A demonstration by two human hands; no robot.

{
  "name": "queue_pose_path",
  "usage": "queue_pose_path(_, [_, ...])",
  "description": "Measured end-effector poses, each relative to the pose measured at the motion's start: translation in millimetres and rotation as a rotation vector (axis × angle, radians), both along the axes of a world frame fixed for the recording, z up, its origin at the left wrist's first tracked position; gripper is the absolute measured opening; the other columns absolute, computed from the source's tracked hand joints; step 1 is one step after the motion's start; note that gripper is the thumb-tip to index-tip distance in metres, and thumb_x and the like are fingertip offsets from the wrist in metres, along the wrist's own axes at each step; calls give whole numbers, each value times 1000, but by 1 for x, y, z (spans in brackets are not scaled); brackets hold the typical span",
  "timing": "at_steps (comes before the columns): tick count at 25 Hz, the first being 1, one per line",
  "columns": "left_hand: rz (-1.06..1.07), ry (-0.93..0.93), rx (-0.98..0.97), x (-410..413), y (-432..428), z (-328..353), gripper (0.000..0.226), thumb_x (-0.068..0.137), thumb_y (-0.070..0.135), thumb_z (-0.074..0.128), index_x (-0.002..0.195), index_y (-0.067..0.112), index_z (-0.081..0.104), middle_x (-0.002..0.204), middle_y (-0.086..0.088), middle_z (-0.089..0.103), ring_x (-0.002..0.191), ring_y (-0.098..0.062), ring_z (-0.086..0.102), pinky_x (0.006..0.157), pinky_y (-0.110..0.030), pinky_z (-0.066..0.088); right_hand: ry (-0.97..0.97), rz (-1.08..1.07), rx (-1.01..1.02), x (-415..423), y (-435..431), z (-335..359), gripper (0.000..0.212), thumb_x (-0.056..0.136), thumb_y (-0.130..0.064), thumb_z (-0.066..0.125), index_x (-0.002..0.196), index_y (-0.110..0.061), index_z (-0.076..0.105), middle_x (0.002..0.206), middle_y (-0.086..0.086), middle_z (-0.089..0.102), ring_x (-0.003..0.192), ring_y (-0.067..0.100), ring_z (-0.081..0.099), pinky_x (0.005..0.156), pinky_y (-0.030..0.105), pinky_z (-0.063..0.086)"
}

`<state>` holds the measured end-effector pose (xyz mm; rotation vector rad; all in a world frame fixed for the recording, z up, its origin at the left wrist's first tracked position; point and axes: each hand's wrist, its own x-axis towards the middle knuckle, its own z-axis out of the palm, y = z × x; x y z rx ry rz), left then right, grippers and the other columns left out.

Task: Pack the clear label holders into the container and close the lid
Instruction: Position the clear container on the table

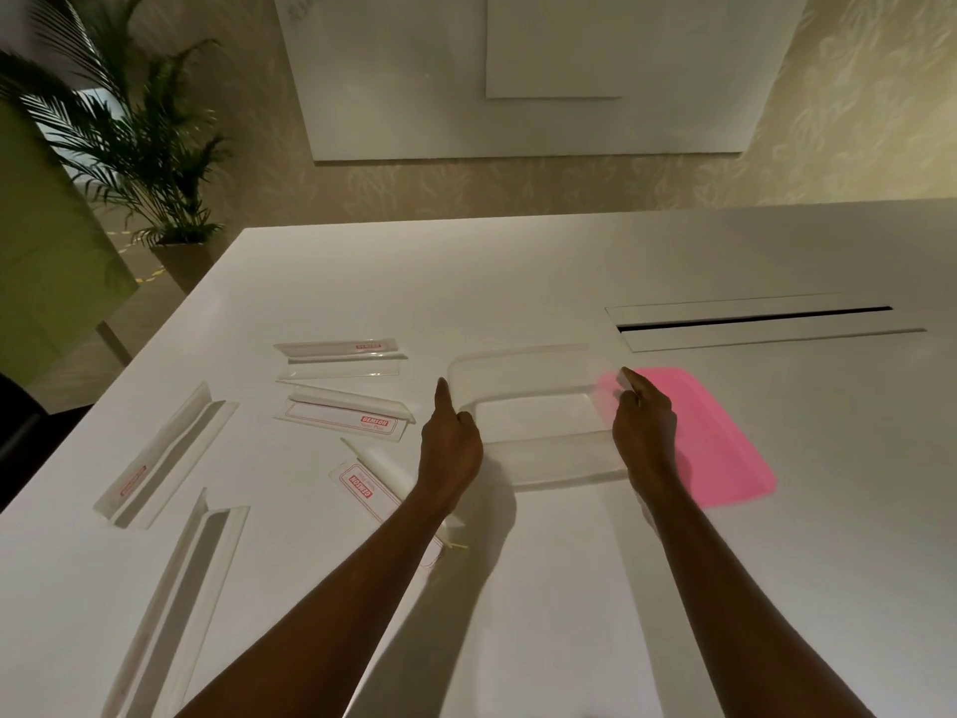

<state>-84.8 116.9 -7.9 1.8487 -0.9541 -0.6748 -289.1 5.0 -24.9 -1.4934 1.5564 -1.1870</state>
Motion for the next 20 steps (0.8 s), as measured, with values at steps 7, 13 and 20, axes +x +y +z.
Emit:
queue_pose_path(7, [-13, -191, -102, 12, 2, 6, 55, 108, 25, 43, 159, 10, 31, 158, -12, 43, 146, -24, 41, 115, -32, 31, 191, -44, -261, 6, 14, 27, 37, 103, -17, 55, 139, -8, 58, 139, 11, 64, 133, 29, 54, 116, 46, 40])
queue_pose_path(13, [-18, -392, -251, 39, 1, 21, 38, 104, 23, 48, 140, 14, 49, 132, -6, 54, 125, -20, 53, 97, -28, 40, 311, -56, -444, 43, 27, 47, 25, 95, -10, 61, 119, -11, 67, 121, 5, 70, 122, 27, 58, 110, 42, 36])
queue_pose_path(20, [27, -734, -207, 103, 3, 37, 34, 97, 20, 59, 130, 11, 60, 124, -9, 63, 113, -28, 61, 97, -46, 46, 339, 68, -497, 114, 30, 66, 19, 92, -9, 62, 110, -14, 67, 110, 1, 71, 109, 26, 62, 103, 40, 39])
